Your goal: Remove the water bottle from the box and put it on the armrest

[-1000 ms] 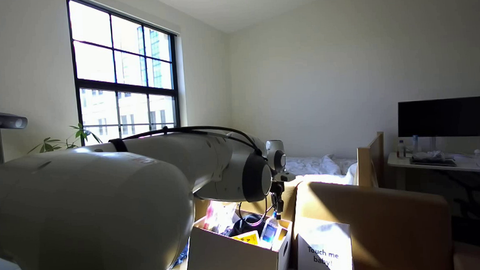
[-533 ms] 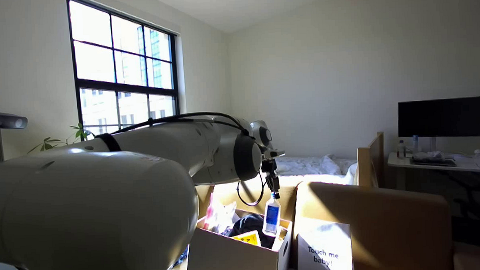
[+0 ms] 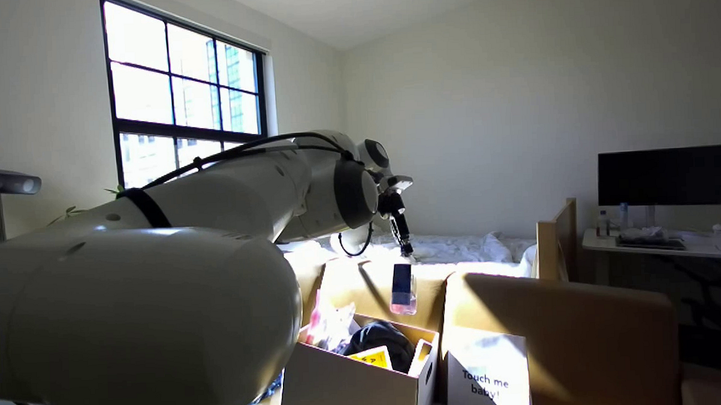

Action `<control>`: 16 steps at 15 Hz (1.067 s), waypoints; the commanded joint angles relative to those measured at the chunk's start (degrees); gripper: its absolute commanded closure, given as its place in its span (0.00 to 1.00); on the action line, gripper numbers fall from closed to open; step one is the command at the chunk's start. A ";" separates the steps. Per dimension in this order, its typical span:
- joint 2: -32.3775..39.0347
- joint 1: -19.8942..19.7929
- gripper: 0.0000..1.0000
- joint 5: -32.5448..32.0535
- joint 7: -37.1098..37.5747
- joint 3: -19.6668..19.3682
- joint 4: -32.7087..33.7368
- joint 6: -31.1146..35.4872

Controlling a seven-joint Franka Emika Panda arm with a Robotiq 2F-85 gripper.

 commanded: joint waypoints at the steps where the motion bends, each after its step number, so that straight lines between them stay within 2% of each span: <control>1: -2.68 -0.16 0.90 -2.65 5.61 -1.60 0.00 -6.07; 4: -3.00 -1.47 0.90 -3.74 8.36 -2.39 0.00 -9.06; 9: -2.08 -3.68 0.90 -5.94 14.68 -4.39 -0.28 -9.85; 12: -1.65 -4.10 0.90 -9.73 18.52 -7.23 -0.40 -10.92; 16: -1.16 -3.01 0.90 -16.25 22.10 -11.35 -0.42 -8.67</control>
